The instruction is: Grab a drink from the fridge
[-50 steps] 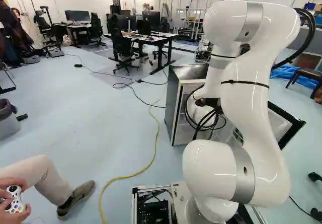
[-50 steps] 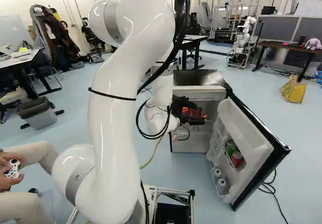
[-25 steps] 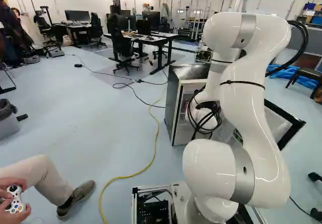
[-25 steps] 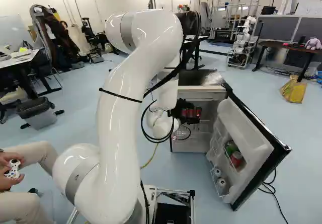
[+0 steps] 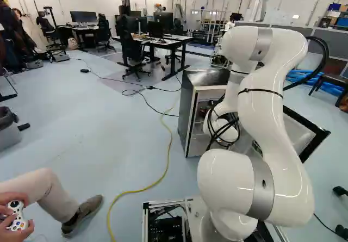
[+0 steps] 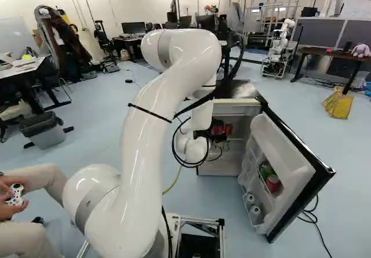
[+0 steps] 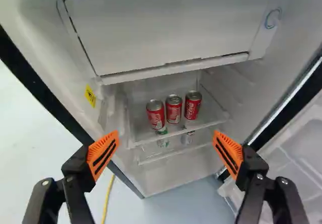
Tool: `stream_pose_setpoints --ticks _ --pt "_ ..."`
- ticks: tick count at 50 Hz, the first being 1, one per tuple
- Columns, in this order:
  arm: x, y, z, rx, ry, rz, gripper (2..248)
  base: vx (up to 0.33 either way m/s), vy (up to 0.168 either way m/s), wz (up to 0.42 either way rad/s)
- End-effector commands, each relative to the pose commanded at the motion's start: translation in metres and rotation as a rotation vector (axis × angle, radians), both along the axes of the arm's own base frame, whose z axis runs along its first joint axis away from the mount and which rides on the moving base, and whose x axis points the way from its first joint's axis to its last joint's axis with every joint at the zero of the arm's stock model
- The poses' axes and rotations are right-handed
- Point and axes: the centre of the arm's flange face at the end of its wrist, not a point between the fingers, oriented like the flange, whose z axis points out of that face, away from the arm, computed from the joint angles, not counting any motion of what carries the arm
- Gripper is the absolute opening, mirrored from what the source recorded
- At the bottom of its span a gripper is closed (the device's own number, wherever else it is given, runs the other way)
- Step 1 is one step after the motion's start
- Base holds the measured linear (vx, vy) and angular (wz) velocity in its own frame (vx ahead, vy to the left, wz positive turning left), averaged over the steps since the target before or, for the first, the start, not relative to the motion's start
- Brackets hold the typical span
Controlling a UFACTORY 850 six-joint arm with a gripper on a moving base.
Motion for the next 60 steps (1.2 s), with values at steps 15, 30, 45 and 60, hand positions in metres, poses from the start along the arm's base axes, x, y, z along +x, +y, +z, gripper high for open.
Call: stream_pose_setpoints --ticks 15,30,45,60 --pt "0.013 -0.018 -0.023 0.010 -0.010 0.043 247 0.000 0.000 0.000" --pt "0.031 -0.040 -0.035 -0.004 -0.036 0.024 247 0.000 0.000 0.000" --pt "0.054 -0.060 -0.044 -0.025 -0.073 0.016 247 0.000 0.000 0.000" --pt "0.066 -0.073 -0.048 -0.037 -0.095 0.017 247 0.000 0.000 0.000"
